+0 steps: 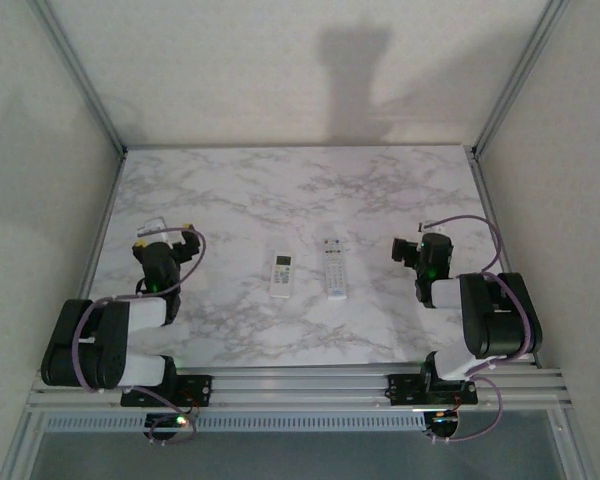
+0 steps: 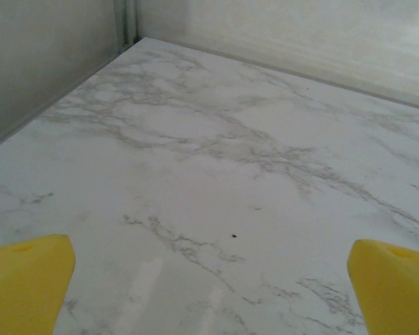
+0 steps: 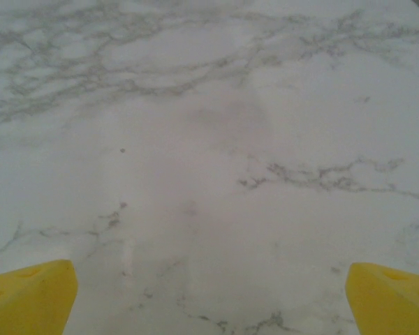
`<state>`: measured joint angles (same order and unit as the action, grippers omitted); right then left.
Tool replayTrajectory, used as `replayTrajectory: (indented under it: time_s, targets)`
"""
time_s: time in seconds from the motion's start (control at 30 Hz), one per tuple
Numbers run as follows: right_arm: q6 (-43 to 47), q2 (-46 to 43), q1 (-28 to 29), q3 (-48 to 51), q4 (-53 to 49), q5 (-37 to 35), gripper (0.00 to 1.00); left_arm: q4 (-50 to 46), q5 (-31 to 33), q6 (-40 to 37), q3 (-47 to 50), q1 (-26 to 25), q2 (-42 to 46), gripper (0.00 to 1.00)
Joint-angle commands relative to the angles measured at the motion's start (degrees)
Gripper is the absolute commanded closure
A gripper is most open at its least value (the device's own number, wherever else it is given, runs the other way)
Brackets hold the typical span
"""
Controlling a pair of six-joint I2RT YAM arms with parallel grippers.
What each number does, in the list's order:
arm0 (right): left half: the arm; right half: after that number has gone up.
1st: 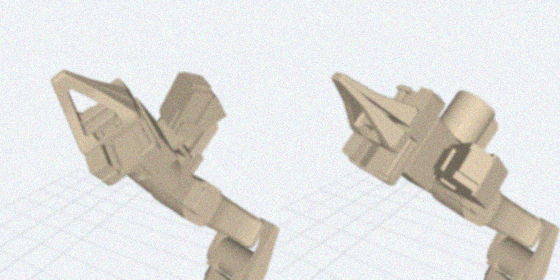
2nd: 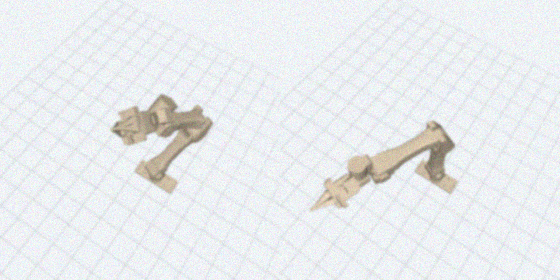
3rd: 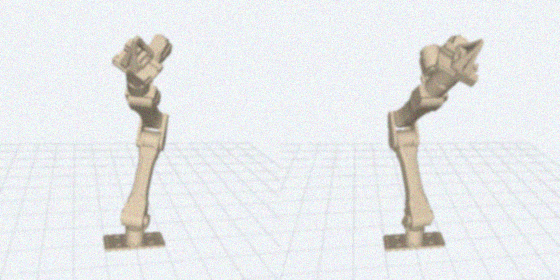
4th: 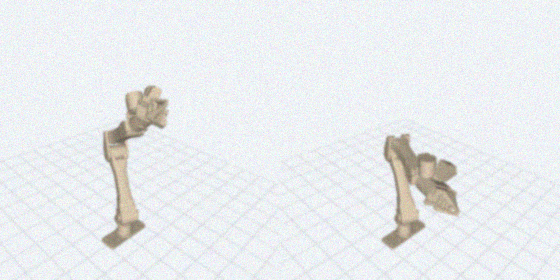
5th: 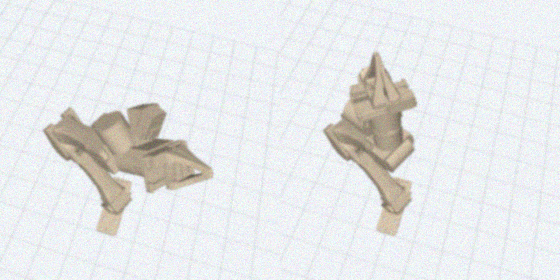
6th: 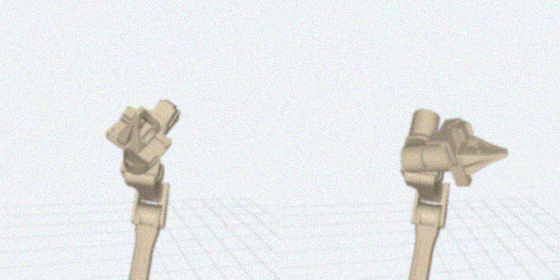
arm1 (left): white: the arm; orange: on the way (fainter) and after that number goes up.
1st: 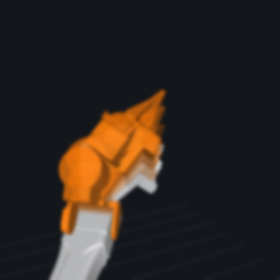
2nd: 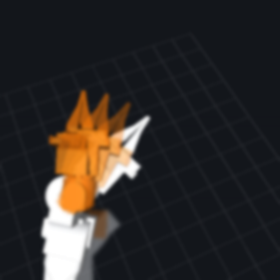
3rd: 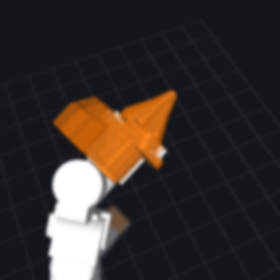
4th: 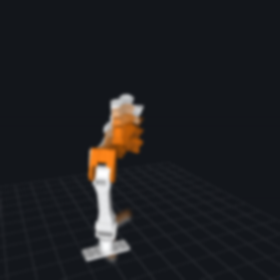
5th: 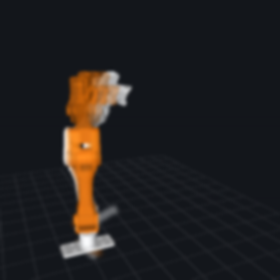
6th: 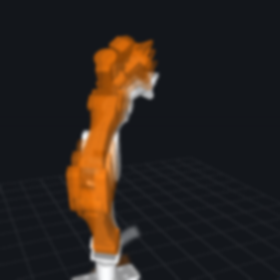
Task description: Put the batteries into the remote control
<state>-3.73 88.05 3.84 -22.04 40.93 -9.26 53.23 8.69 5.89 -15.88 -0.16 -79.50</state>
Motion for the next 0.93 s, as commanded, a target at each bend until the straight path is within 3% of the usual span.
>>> replayTrajectory:
  time_s: [0.0, 0.03, 0.1, 0.13, 0.23, 0.9]
  targets:
    - [1.43, 0.14, 0.01, -0.23, 6.7, 1.58, 0.01, 3.04, -2.99, -3.06, -3.18, 0.32, -2.4, 0.01]
    - [1.57, 0.05, 0.19, -0.52, 6.22, 1.23, 0.01, 4.37, -2.83, -4.25, -3.33, 0.26, -3.15, 0.0]
    - [2.14, 0.17, 1.16, -0.5, 6.51, -0.39, 0.01, 22.72, -3.93, -2.69, 3.31, 2.38, -9.25, 0.01]
    - [2.11, 0.08, 1.17, -0.48, 6.36, -0.29, 0.01, 25.02, -3.2, -0.53, 5.06, 3.52, -8.64, 0.0]
    - [2.1, 0.1, 0.99, -0.52, 6.29, 0.04, 0.01, 20.39, -5.22, -1.76, 3.06, 3.27, -8.53, 0.0]
    - [2.58, 0.11, 0.38, -0.79, 5.71, 3.05, 0.01, 21.33, -3.94, -2.28, 3.38, 2.6, -8.52, 0.01]
